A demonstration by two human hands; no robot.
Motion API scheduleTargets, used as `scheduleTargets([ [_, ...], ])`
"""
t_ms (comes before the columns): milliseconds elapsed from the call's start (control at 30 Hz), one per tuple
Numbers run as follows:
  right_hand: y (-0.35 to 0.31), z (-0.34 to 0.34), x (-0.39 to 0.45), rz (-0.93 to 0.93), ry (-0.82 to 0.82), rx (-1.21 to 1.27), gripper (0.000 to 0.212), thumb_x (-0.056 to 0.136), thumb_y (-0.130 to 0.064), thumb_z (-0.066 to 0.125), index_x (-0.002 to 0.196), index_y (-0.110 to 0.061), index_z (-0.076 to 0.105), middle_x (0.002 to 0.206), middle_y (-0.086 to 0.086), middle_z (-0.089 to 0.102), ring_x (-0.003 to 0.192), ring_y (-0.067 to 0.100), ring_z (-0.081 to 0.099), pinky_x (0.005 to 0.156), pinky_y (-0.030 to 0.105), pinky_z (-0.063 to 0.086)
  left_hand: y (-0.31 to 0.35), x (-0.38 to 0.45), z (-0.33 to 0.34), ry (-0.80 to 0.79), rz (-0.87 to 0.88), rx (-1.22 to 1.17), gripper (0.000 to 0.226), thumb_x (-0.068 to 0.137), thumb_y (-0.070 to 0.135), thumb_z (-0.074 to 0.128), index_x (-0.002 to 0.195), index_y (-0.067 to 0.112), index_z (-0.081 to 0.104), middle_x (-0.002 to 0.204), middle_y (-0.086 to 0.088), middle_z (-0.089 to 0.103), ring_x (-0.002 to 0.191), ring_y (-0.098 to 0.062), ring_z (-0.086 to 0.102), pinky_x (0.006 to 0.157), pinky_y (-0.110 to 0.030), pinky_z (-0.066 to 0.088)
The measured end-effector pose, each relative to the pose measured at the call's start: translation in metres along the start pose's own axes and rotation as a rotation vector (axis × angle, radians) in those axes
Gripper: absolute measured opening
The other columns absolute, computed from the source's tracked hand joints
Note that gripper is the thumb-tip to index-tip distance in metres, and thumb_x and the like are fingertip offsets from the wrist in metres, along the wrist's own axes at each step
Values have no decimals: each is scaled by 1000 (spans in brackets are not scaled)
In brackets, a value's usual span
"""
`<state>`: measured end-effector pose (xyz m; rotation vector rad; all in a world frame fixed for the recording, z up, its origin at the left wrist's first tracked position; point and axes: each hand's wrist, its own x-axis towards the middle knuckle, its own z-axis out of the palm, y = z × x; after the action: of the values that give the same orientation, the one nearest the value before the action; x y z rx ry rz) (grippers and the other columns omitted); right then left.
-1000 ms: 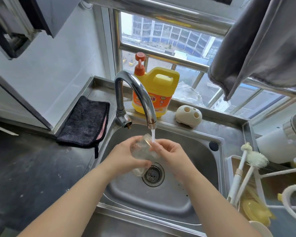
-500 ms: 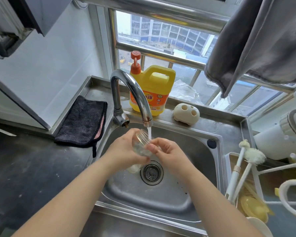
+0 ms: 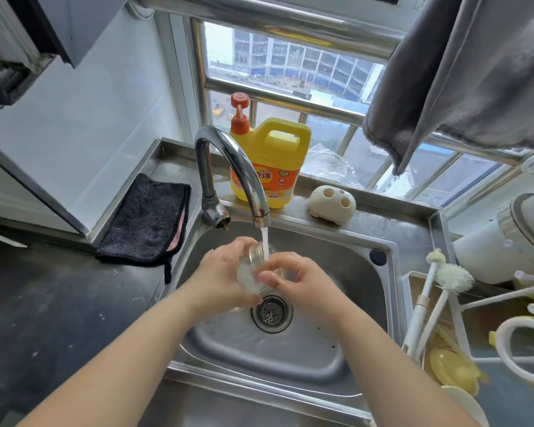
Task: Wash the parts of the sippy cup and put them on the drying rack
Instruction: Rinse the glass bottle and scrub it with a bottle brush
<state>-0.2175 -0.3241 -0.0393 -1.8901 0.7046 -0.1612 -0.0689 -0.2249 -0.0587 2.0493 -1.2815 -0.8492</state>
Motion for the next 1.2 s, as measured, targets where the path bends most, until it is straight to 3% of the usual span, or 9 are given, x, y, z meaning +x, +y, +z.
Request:
scheduleTargets([
  [133,4,-3,-3,-134,-47,-256,13,89,-16,65,96,-15,75,96,-25,58,101,-17,47,113,25,5,-3,3,-8,-66,-11,18,85,54,41,80,120,59,29,125,11,45,124,-14,39,109,-43,32],
  [233,-4,11,2,-66,97,-176,12,86,-13,66,88,-20,75,66,-34,61,82,-4,62,113,22,17,5,3,9,63,-34,215,93,67,42,77,143,29,25,142,6,32,136,-16,23,115,-48,18],
  [400,-10,12,0,15,139,19,9,82,-13,71,82,-21,76,65,-22,67,70,-6,61,78,16,47,17,2,20,198,7,120,83,64,41,77,134,17,41,132,1,45,123,-20,40,103,-36,33],
  [500,-3,-6,-3,-244,-41,-471,23,90,-36,57,96,-22,74,89,-17,70,99,-5,58,112,30,24,12,4,7,118,14,29,82,50,56,67,123,24,48,117,8,54,112,-15,47,100,-38,38],
  [633,14,-14,-2,-410,-75,-838,23,88,-33,52,93,-19,70,95,-7,71,111,15,59,113,51,12,6,9,-7,-68,-6,26,77,49,44,79,116,40,42,111,17,52,112,-9,45,110,-50,28],
  [767,6,-4,-1,-310,-80,-631,16,92,-11,54,92,-8,70,89,7,70,94,22,60,119,34,11,8,4,-3,-54,13,42,76,55,52,72,124,41,39,119,18,50,116,-7,41,112,-53,17],
  [867,-5,2,-3,-149,44,-397,23,94,-5,46,91,-10,69,76,-12,65,71,0,54,117,23,13,7,-4,15,56,1,31,97,60,53,74,143,26,30,139,10,42,132,-14,36,112,-48,24],
  [1033,-21,14,-5,17,186,-60,13,91,-16,59,92,-17,72,73,-15,68,82,6,64,92,31,49,16,-6,27,244,-52,49,91,62,38,80,138,17,35,132,2,45,126,-22,39,103,-38,36],
  [1200,-4,-2,-10,-176,-39,-474,14,93,-19,58,100,-14,69,100,0,66,111,12,50,115,25,8,-2,-3,1,35,-19,-105,86,46,44,77,125,31,45,117,11,56,113,-13,52,94,-28,42],
])
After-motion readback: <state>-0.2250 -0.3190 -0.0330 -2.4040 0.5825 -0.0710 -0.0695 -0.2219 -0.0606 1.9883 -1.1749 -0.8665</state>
